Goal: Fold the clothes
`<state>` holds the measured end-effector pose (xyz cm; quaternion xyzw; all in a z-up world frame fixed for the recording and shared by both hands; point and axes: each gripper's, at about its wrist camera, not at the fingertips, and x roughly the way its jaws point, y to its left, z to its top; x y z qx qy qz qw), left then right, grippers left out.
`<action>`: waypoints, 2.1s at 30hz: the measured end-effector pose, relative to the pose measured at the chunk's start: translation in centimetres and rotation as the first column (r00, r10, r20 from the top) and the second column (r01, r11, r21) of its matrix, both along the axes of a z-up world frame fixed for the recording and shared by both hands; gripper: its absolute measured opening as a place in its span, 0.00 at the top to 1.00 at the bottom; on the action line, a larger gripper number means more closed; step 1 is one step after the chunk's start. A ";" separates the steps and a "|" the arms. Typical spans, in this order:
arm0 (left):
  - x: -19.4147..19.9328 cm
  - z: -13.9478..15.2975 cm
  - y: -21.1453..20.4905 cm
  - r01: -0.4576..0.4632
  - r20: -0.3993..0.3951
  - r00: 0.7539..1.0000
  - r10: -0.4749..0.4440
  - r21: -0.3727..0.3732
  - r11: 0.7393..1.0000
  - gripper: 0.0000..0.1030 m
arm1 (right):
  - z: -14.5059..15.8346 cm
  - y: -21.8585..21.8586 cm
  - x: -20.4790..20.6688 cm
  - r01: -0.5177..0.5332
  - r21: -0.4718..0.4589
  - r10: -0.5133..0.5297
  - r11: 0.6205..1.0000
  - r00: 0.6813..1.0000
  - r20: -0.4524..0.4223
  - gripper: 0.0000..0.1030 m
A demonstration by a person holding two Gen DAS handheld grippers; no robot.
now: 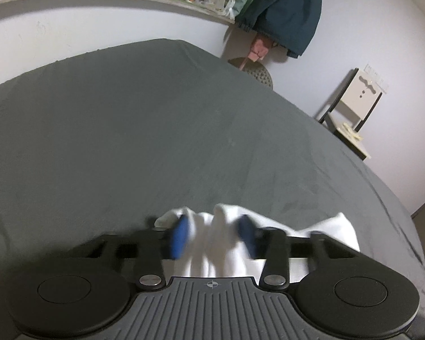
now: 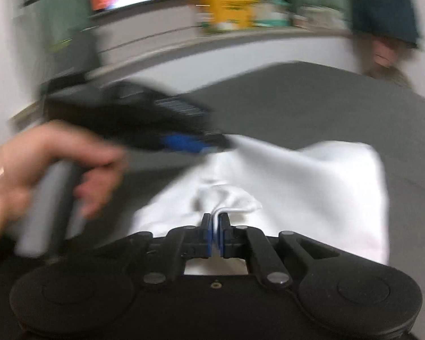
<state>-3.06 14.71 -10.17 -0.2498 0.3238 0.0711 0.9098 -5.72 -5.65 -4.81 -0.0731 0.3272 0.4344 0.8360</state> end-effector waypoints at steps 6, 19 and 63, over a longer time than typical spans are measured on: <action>0.0 0.8 0.1 -0.012 -0.011 1.000 0.013 0.056 0.998 0.69 | -1.1 0.3 -2.9 -0.175 -0.091 0.184 0.980 0.977 0.108 0.86; -1.2 1.2 1.1 -0.010 0.038 0.999 0.011 -0.036 0.999 0.29 | -4.2 3.1 -6.7 -0.230 -0.380 0.392 0.896 0.813 0.430 0.49; 1.8 1.5 -5.0 0.324 -0.279 0.932 -0.229 0.367 0.872 0.29 | -2.6 0.9 9.4 0.272 -0.179 -0.228 0.945 0.945 0.232 0.61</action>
